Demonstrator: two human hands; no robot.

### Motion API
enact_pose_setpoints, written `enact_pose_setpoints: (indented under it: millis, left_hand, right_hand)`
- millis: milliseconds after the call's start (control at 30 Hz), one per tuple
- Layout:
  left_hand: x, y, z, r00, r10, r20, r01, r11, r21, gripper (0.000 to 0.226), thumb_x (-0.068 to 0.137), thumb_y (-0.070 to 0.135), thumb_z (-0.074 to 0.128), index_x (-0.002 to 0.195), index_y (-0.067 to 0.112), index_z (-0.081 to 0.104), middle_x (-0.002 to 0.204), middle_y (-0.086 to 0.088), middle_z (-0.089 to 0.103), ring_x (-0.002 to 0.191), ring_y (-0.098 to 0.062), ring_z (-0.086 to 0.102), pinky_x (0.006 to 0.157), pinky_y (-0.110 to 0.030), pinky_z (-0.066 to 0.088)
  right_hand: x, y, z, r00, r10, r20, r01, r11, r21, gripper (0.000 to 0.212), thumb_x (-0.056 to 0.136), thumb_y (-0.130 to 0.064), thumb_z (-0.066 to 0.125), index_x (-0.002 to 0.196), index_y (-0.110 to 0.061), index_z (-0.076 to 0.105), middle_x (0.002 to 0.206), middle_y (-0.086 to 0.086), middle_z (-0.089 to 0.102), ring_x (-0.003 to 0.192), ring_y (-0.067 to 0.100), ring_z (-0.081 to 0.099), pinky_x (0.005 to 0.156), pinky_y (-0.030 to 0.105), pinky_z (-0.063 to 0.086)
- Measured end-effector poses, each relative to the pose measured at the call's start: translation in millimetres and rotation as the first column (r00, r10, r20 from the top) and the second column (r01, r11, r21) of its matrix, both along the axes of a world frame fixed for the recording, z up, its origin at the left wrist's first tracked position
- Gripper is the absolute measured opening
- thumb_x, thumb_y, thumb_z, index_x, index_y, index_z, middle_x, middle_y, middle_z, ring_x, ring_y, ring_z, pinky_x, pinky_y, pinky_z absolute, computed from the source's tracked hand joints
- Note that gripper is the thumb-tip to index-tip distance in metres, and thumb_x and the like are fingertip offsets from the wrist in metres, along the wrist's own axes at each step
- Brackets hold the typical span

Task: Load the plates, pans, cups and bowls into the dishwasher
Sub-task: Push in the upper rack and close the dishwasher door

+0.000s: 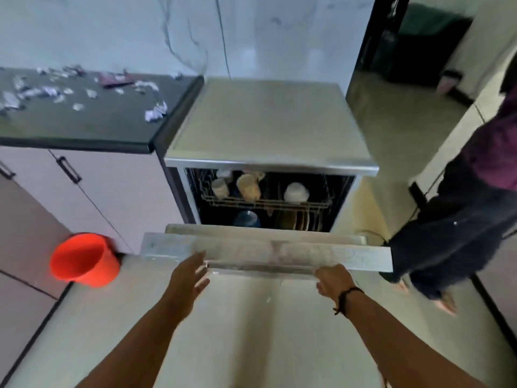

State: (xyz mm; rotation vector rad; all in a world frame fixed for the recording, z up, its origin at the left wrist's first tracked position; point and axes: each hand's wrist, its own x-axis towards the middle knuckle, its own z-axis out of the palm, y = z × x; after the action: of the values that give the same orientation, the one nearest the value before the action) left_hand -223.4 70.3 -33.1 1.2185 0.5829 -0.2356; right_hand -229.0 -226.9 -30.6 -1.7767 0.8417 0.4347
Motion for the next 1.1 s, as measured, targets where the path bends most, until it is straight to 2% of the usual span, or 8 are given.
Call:
enact_pose_setpoints:
  millis: [100,200,267,333,467,633,900,1100]
  left_hand:
    - [53,13,15,0.933,-0.360,-0.001,0.282,0.731,0.621,0.033,0.089,0.023,0.065,0.120,0.016,0.059,0.129,-0.007,0.059,0.098,-0.014,0.057,0.075,-0.022,0.046]
    - [111,25,35,0.846,-0.487,-0.217,0.290,0.080,0.954,0.054,0.085,0.037,0.066,0.133,0.019,0.051,0.137,-0.003,0.051,0.118,-0.022,0.053,0.096,-0.032,0.045]
    - [155,32,51,0.824,-0.526,-0.209,0.089,-0.243,0.966,0.055,0.083,0.043,0.065,0.132,0.021,0.051,0.136,-0.004,0.052,0.123,-0.026,0.049,0.099,-0.042,0.044]
    - [202,36,67,0.779,-0.607,-0.156,-0.082,-0.345,0.935,0.073,0.079,0.049,0.068,0.140,0.020,0.041,0.147,-0.007,0.039,0.138,-0.030,0.031,0.108,-0.045,0.034]
    - [300,28,90,0.576,-0.703,-0.417,-0.094,-0.563,0.821,0.106,0.077,0.069,0.055,0.153,0.021,0.000,0.162,-0.002,-0.006,0.147,-0.027,-0.016,0.119,-0.045,-0.006]
    - [368,22,73,0.181,-0.820,-0.543,-0.094,-0.564,0.820,0.123,0.063,0.072,0.049,0.149,0.022,-0.022,0.157,-0.009,-0.024,0.144,-0.025,-0.025,0.117,-0.041,-0.014]
    - [369,28,63,0.103,-0.858,-0.503,-0.171,-0.513,0.841,0.121,0.063,0.070,0.047,0.146,0.024,-0.027,0.156,-0.011,-0.022,0.143,-0.034,-0.024,0.118,-0.046,-0.010]
    - [354,24,74,0.025,-0.873,-0.486,-0.317,-0.468,0.825,0.107,0.063,0.054,0.063,0.151,0.010,0.023,0.153,-0.025,0.024,0.136,-0.057,0.021,0.111,-0.061,0.024]
  right_hand:
    - [48,-7,24,0.990,0.110,0.091,-0.086,0.968,-0.235,0.024,0.092,-0.011,0.056,0.103,0.011,0.058,0.105,0.026,0.064,0.100,0.036,0.061,0.078,0.038,0.048]
    - [96,-12,39,0.969,0.242,0.042,-0.188,0.841,-0.506,0.034,0.094,-0.031,0.054,0.106,0.000,0.062,0.102,0.017,0.065,0.088,0.030,0.057,0.078,0.034,0.045]
    - [135,-23,46,0.929,0.364,-0.071,-0.254,0.486,-0.836,0.037,0.090,-0.043,0.055,0.103,-0.010,0.066,0.106,0.013,0.063,0.098,0.031,0.054,0.082,0.036,0.044]
    - [173,-29,56,0.857,0.508,-0.089,-0.170,0.116,-0.979,0.033,0.074,-0.034,0.073,0.097,-0.011,0.065,0.100,0.015,0.058,0.096,0.034,0.051,0.085,0.040,0.044]
    - [233,-56,55,0.634,0.767,-0.098,-0.184,0.027,-0.983,0.080,0.059,-0.016,0.076,0.134,-0.008,0.049,0.136,0.021,0.046,0.128,0.045,0.037,0.109,0.054,0.030]
    - [249,-91,51,0.509,0.852,-0.122,-0.379,0.095,-0.921,0.103,0.069,-0.031,0.082,0.149,-0.025,0.018,0.153,0.007,0.032,0.138,0.036,0.035,0.110,0.049,0.030]
    - [245,-87,51,0.476,0.877,-0.067,-0.320,0.102,-0.942,0.095,0.063,-0.024,0.086,0.145,-0.012,0.038,0.145,0.018,0.043,0.129,0.045,0.044,0.105,0.056,0.034]
    - [245,-83,53,0.493,0.870,-0.020,-0.293,0.144,-0.945,0.090,0.066,-0.021,0.085,0.144,-0.012,0.040,0.147,0.017,0.042,0.131,0.044,0.041,0.108,0.052,0.028]
